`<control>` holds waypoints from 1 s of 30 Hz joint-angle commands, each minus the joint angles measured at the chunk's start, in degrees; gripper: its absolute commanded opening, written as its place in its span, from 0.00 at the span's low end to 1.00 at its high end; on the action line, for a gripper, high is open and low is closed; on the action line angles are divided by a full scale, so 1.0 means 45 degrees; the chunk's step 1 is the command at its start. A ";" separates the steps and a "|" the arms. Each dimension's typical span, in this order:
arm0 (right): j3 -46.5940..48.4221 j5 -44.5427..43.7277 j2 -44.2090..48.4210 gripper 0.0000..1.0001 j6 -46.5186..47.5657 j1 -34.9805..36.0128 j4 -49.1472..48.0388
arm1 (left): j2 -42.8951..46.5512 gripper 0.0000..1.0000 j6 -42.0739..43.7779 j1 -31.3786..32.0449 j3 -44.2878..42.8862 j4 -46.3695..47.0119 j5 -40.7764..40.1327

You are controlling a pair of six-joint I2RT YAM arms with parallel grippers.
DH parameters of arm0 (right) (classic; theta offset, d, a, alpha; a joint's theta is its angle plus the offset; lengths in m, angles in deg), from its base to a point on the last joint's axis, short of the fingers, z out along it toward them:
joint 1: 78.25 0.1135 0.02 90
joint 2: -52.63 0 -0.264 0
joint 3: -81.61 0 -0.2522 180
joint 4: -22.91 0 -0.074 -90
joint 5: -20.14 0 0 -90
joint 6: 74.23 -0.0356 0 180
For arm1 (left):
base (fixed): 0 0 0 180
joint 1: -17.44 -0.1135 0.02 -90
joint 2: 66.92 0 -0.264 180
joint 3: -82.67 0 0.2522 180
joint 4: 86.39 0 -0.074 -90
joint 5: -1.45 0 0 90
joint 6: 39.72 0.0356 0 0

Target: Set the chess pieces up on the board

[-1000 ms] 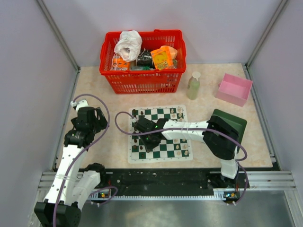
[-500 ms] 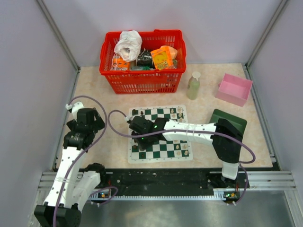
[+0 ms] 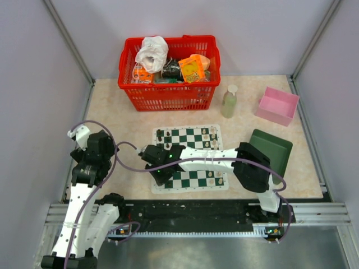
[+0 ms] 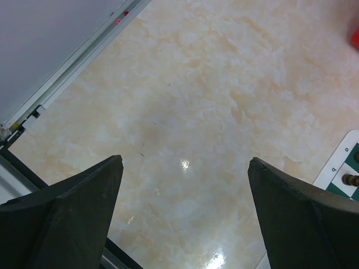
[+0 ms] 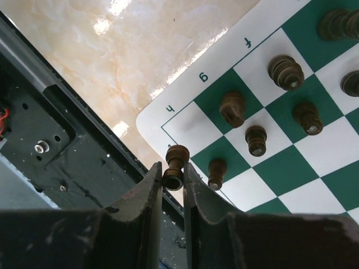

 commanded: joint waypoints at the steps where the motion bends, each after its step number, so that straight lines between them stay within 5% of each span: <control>1: 0.0835 0.0044 -0.0449 0.13 0.0309 0.0234 0.0089 | 0.0056 0.99 -0.0154 -0.0006 -0.0186 0.0245 -0.0267; 30: 0.1109 -0.0288 -0.1446 0.20 0.0407 0.0234 0.0089 | -0.0238 0.99 0.0256 -0.0006 -0.0244 0.0343 0.0280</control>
